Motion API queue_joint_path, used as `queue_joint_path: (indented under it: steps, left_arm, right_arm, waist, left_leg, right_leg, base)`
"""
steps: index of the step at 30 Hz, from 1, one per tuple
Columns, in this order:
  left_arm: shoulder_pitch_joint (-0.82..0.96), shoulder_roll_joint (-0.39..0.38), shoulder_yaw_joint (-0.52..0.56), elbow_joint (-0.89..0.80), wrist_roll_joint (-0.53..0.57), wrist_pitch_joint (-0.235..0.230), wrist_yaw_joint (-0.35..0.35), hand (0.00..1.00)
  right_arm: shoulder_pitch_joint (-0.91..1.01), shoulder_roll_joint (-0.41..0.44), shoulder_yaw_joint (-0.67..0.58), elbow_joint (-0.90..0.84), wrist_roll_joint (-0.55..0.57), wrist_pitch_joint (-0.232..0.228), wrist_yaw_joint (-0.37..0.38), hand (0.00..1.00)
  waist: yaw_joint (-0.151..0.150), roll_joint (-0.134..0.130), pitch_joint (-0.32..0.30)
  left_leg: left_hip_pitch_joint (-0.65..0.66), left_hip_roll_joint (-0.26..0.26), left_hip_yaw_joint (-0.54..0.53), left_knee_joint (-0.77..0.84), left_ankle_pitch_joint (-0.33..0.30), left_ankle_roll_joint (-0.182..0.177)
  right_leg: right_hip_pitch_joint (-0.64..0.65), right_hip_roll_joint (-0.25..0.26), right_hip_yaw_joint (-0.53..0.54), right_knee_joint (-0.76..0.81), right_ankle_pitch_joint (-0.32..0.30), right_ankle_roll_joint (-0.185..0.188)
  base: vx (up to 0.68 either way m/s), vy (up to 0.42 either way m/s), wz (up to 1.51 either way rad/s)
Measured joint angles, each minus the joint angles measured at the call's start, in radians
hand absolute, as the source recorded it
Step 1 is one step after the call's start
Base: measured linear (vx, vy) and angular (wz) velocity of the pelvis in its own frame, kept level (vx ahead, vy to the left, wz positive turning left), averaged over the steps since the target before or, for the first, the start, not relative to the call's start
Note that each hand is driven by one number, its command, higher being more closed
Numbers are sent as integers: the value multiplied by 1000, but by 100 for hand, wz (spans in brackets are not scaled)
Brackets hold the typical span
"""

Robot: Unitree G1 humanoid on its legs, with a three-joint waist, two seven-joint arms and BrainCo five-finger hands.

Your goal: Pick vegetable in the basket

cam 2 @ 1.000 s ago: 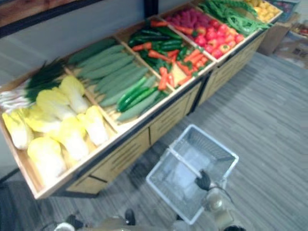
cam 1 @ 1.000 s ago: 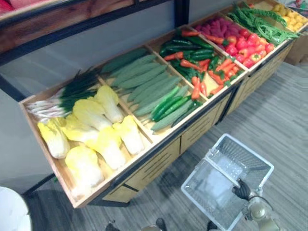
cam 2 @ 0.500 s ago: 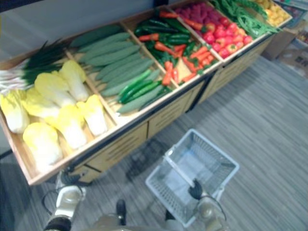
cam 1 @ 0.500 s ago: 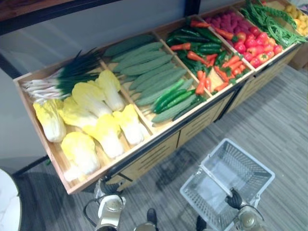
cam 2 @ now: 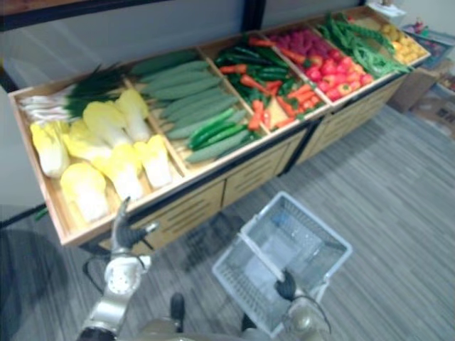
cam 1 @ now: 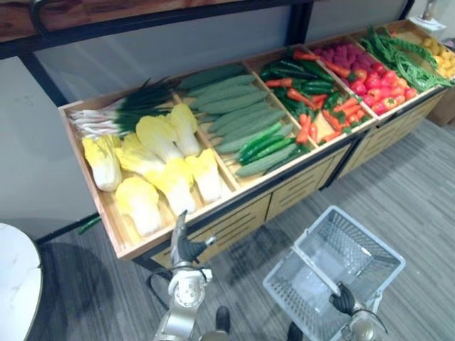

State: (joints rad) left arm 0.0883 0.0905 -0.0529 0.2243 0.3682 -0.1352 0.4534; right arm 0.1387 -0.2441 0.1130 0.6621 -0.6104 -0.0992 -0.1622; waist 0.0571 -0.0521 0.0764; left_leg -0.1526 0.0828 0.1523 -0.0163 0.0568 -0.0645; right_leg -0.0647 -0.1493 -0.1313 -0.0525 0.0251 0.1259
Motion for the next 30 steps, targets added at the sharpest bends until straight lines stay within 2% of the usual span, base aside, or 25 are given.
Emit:
queue_joint_path:
  steps: [3,5,7,8,10,14,18,23,26,28,30]
  left_arm:
    - [0,-17,27,-41,-10,-7,18,0]
    - [-9,-45,71,-64,-14,6,71,0]
    - [-40,-72,152,-66,-17,49,142,0]
    - [-49,-72,171,-66,-25,60,157,0]
    - [-70,-88,238,-92,-22,115,231,0]
    - [-96,-88,274,-141,1,149,284,0]
    - [-95,-89,297,-159,1,171,296,0]
    - [-83,-97,295,-255,5,179,297,0]
    - [-82,-101,289,-299,7,179,294,0]
    - [-81,-112,287,-329,7,178,297,0]
    - [-82,-116,287,-336,8,177,312,0]
  right_arm:
    - [14,1,0,0,-1,-1,0,100]
    - [20,10,-12,0,-15,-1,-2,100]
    - [25,17,-18,1,-26,0,-2,100]
    - [26,17,-18,1,-30,0,-2,100]
    - [27,18,-18,0,-50,0,-2,100]
    - [21,19,-16,1,-60,-1,-2,100]
    - [19,19,-5,1,-60,-1,-1,100]
    - [23,21,-2,1,-59,0,6,100]
    - [20,21,-2,1,-60,0,6,100]
    - [-4,21,8,11,-60,4,-1,100]
    - [-19,28,18,22,-59,6,-2,100]
  waist:
    - [1,5,-12]
    - [0,8,-17]
    - [-4,10,-20]
    - [-4,10,-20]
    - [-6,6,-29]
    - [-4,4,-30]
    - [0,-3,-37]
    - [-1,-31,-55]
    - [-3,-43,-60]
    - [-4,-43,-59]
    - [-5,-48,-59]
  left_leg:
    - [0,-1,-3,-1,7,-3]
    - [2,-2,-10,-4,17,10]
    - [12,0,-24,-11,17,11]
    - [18,0,-24,-14,17,11]
    - [24,3,-23,-15,17,10]
    - [25,4,-18,-15,16,9]
    - [38,8,5,-16,6,1]
    - [40,9,24,-22,-5,-7]
    - [66,-3,31,-45,-8,-2]
    - [92,1,46,-52,-5,-7]
    - [106,0,64,-52,-5,-7]
  right_leg:
    - [5,1,-2,-9,12,7]
    - [17,2,-9,-23,16,12]
    - [27,8,-23,-25,16,12]
    - [35,10,-24,-27,16,12]
    - [40,11,-21,-37,16,12]
    - [40,10,-9,-36,16,12]
    - [32,10,20,-27,16,12]
    - [-9,6,38,36,-3,8]
    - [-58,-9,54,153,-53,15]
    - [-110,-10,36,274,-65,0]
    - [-102,-21,-1,249,-68,-7]
  base:
    - [70,-6,2]
    - [90,-19,10]
    - [80,-24,13]
    - [77,-22,3]
    - [73,-25,-5]
    - [20,-9,-5]
    - [-32,11,-20]
    - [-34,21,-13]
    - [-10,32,-12]
    - [-2,8,-24]
    - [-8,5,-31]
